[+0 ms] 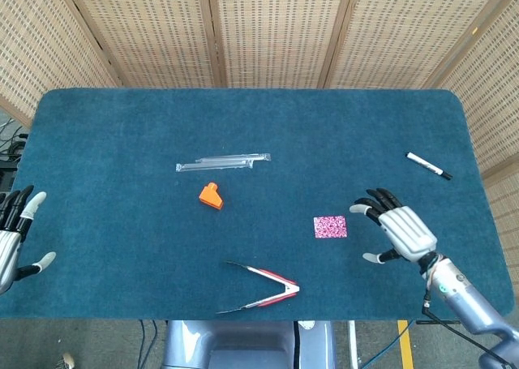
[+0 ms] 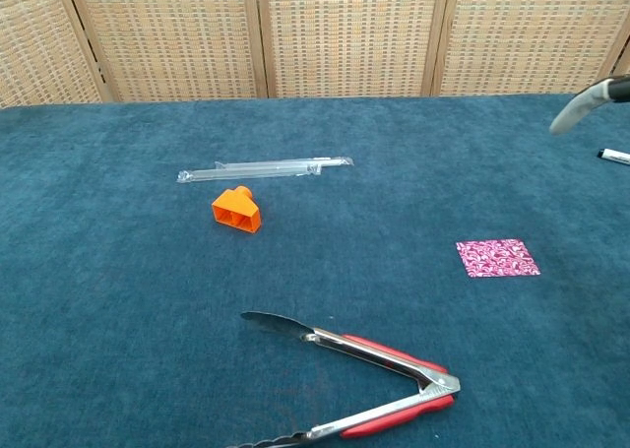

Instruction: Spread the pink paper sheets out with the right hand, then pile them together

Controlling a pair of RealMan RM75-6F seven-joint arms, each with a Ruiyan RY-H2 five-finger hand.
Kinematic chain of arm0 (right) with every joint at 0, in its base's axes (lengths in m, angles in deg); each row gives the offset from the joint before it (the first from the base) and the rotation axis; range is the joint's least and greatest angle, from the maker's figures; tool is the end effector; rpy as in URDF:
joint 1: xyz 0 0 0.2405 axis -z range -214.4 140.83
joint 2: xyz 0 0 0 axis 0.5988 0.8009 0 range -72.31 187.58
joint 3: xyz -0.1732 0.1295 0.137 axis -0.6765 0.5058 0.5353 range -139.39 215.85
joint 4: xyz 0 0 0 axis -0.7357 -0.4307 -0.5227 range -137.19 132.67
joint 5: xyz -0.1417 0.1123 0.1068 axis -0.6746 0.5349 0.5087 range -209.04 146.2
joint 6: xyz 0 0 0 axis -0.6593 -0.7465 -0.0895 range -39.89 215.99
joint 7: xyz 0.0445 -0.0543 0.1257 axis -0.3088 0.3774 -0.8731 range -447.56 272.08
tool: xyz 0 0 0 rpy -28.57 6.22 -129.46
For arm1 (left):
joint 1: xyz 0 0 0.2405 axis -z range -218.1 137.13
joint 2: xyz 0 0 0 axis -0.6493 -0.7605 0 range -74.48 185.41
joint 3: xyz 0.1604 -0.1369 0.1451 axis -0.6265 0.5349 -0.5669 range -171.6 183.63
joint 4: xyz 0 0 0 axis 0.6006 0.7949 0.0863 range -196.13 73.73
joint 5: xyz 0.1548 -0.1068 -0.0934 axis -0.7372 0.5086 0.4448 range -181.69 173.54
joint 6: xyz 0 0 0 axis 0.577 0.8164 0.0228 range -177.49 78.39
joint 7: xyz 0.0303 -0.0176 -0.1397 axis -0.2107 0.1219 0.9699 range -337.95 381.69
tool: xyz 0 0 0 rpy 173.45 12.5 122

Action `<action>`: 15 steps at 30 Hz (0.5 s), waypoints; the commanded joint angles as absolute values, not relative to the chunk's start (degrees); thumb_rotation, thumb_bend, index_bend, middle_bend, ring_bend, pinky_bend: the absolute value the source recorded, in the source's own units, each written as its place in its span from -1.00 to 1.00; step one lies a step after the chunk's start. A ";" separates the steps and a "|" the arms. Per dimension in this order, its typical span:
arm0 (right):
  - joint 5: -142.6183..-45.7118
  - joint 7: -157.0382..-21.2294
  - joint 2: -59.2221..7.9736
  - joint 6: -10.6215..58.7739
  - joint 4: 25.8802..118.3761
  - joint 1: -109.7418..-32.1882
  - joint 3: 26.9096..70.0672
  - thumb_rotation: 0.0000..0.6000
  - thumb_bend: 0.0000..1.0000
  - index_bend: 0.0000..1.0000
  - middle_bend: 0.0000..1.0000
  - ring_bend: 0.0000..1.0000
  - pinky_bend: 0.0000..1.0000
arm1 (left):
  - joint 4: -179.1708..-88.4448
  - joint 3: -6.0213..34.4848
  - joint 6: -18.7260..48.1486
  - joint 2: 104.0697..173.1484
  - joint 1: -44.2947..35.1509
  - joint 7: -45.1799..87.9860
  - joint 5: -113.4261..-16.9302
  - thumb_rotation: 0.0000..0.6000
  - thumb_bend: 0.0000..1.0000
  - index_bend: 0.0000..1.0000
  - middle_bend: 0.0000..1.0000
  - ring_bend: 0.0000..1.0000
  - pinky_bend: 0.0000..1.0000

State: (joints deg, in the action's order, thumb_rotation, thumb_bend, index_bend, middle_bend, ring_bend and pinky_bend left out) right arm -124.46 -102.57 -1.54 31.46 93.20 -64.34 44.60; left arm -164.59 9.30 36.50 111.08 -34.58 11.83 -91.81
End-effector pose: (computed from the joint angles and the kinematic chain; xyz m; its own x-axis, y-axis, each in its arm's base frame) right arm -0.2229 -0.2869 0.1205 0.3600 -0.3253 0.8744 -0.8896 -0.4021 0.2167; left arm -0.2729 0.1848 0.1889 0.5126 -0.0356 0.8579 0.8554 -0.0648 -0.5139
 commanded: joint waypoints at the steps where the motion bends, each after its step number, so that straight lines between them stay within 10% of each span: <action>1: -125.58 -105.94 -3.75 36.95 90.16 -69.53 45.22 1.00 -0.79 -0.50 -0.55 -1.00 -0.96 | -165.22 9.72 36.30 110.39 -34.33 11.63 -91.25 1.00 -0.97 -1.00 -1.00 -1.00 -1.00; 15: -127.28 -102.74 -11.97 44.49 79.95 -77.14 42.77 1.00 -0.79 -0.50 -0.60 -1.00 -0.96 | -165.87 10.08 34.81 109.65 -33.48 11.54 -89.95 1.00 -0.97 -1.00 -1.00 -1.00 -1.00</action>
